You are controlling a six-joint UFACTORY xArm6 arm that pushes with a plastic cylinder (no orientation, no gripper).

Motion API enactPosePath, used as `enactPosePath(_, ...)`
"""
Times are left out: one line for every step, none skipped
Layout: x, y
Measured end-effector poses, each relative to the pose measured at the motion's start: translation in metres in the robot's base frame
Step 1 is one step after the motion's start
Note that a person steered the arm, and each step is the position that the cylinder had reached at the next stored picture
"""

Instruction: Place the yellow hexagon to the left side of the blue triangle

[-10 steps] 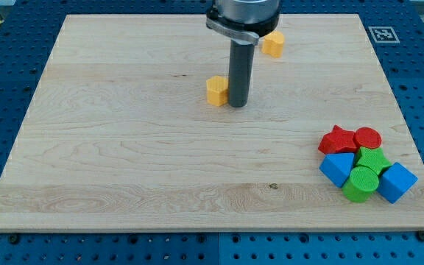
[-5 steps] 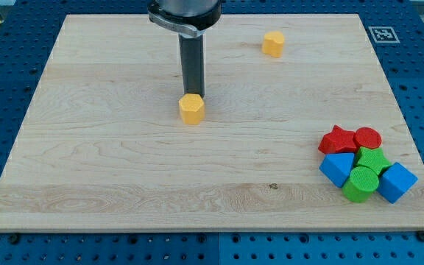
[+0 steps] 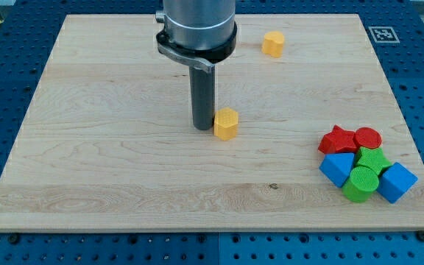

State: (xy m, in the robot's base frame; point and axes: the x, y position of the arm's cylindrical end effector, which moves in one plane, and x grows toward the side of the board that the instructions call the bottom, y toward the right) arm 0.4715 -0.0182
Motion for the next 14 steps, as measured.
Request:
enactPosePath(0.008,0.016)
enactPosePath(-0.002,0.014)
enactPosePath(-0.005,0.023)
enactPosePath(-0.008,0.023)
enactPosePath(-0.009,0.038)
enactPosePath(-0.006,0.044)
enactPosePath(-0.006,0.045)
enactPosePath(-0.007,0.073)
enactPosePath(-0.010,0.090)
enactPosePath(0.007,0.097)
enactPosePath(0.020,0.110)
enactPosePath(0.020,0.110)
enactPosePath(0.031,0.112)
enactPosePath(0.054,0.120)
